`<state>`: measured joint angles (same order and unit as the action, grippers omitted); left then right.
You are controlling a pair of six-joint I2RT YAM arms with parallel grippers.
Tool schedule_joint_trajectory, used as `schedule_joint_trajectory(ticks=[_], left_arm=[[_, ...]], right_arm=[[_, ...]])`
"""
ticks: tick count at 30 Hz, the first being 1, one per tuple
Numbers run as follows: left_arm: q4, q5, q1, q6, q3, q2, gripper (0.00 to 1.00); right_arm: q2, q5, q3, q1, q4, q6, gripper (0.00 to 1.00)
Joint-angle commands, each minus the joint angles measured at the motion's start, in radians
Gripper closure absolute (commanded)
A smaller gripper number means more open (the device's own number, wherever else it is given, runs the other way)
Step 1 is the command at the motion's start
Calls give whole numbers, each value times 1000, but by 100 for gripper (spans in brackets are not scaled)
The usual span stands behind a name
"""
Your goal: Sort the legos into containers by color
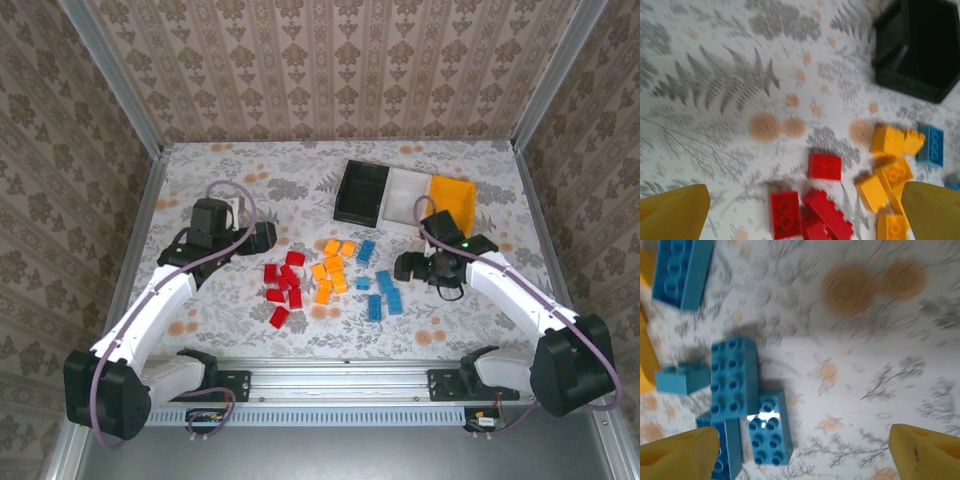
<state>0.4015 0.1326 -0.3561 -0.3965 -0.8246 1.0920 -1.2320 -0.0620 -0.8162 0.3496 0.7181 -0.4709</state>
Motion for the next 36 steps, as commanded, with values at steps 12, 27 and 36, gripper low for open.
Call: schedule_joint_trajectory(ticks=[12,27,36], left_arm=[[80,10,-27,-33,51,-58,0],[87,1,-23,-32,88,-78,0],[80,10,-22,-38,96,-82,0]], right_arm=[[-262,-27,-108,150,-48,10,26],[-395,-12,-142,164,-107,1,47],[-342,45,-160,169,-82,-12,66]])
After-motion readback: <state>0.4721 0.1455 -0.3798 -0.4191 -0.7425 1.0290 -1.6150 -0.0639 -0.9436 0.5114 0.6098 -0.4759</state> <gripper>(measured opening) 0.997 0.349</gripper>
